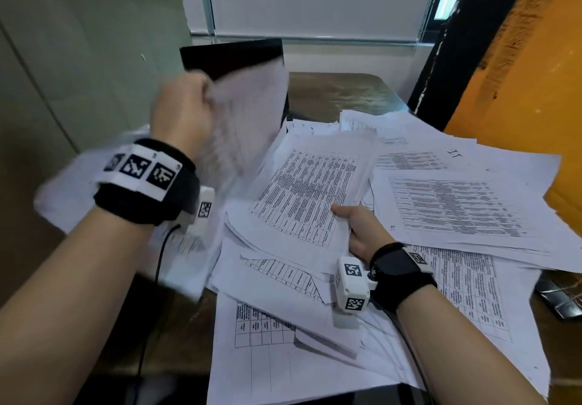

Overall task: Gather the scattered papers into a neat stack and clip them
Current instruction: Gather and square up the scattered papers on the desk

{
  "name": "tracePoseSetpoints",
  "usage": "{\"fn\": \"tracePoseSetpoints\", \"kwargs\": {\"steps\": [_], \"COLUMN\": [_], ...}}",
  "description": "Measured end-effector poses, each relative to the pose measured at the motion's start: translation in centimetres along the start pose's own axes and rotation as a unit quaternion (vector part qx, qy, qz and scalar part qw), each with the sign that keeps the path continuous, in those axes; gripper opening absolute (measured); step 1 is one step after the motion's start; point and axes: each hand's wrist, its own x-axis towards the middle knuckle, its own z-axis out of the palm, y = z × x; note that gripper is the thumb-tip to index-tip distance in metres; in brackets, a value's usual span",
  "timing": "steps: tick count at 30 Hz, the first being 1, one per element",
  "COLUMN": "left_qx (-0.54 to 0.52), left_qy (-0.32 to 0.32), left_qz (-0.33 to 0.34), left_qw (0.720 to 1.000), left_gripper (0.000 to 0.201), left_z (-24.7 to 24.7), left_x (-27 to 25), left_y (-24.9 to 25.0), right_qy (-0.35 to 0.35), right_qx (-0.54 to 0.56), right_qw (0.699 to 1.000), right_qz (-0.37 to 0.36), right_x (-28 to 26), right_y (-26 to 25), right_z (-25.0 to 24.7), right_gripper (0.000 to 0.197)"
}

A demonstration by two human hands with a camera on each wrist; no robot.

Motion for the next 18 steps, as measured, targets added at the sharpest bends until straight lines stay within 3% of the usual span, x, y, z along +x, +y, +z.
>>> {"fn": "tracePoseSetpoints", "kwargs": {"steps": [4, 7, 11, 14, 18], "left_qx": [-0.113, -0.187, -0.243, -0.229, -0.210], "left_qy": [0.169, 0.186, 0.083, -0.032, -0.169], "left_qz": [-0.002, -0.016, -0.078, -0.112, -0.185], "left_qw": [0.979, 0.964, 0.963, 0.967, 0.945], "left_gripper": [0.025, 0.025, 0.047, 0.046, 0.038], "left_z": [-4.1, -2.8, 3.2, 7.1, 11.3], "left_x": [1.6, 2.5, 3.3, 2.4, 1.7], "left_y": [3.0, 3.4, 2.7, 2.5, 1.5], "right_qy": [0.018, 0.033, 0.035, 0.003, -0.004], "right_qx": [-0.009, -0.015, -0.044, -0.064, -0.130], "right_qw": [1.000, 0.999, 0.998, 0.998, 0.991], "right_qz": [-0.001, 0.001, 0.002, -0.019, -0.022], "right_x": [-0.1, -0.2, -0.3, -0.8, -0.9], "right_y": [-0.1, 0.0, 0.0, -0.2, -0.2], "right_z": [0.2, 0.4, 0.6, 0.7, 0.5], "right_gripper": [0.044, 0.046, 0.051, 0.027, 0.027]}}
